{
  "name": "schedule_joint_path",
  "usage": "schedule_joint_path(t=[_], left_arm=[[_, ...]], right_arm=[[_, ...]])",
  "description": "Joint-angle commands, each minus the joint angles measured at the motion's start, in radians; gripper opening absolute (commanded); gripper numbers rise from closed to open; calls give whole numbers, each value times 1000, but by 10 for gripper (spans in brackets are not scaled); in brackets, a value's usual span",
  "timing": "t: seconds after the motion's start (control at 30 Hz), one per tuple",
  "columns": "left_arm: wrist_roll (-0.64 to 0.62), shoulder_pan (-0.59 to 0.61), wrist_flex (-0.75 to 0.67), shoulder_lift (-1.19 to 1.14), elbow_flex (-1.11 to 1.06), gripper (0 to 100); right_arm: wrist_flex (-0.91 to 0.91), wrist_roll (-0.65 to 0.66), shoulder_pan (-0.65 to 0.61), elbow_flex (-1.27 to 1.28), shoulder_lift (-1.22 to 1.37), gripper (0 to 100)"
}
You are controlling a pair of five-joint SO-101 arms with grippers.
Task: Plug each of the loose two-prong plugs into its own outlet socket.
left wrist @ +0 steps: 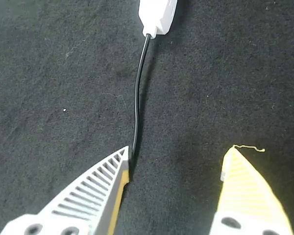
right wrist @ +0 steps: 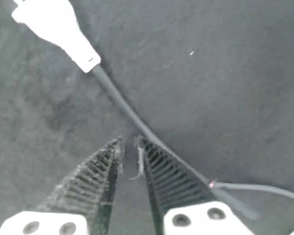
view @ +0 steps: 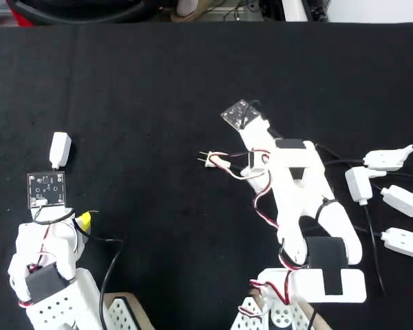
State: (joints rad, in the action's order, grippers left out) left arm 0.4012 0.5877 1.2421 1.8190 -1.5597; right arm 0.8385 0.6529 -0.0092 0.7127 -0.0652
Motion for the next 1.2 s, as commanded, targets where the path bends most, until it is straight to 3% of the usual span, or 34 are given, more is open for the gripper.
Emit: schedule_joint_path(t=[0.0,0.17,0.3,0.43,0.6,0.83,1.17], left_arm=[[6,2,-20,3,2,299],[6,1,-20,3,2,299],[6,1,-20,3,2,299],[6,-21,-20,3,1,299],[6,-22,-20,3,-1,299],[6,-22,-20,3,-1,299],[9,-22,-18,3,-4,299]], right_arm=[[-78,-9,52,-5,-13,36],[-123,-34,87,-59,79,38],[-20,-247,38,-165,104,39],[107,-365,-5,-295,104,39],[140,-379,-55,-363,108,39],[140,-393,-158,-271,108,39],[161,-945,-259,-311,110,47]])
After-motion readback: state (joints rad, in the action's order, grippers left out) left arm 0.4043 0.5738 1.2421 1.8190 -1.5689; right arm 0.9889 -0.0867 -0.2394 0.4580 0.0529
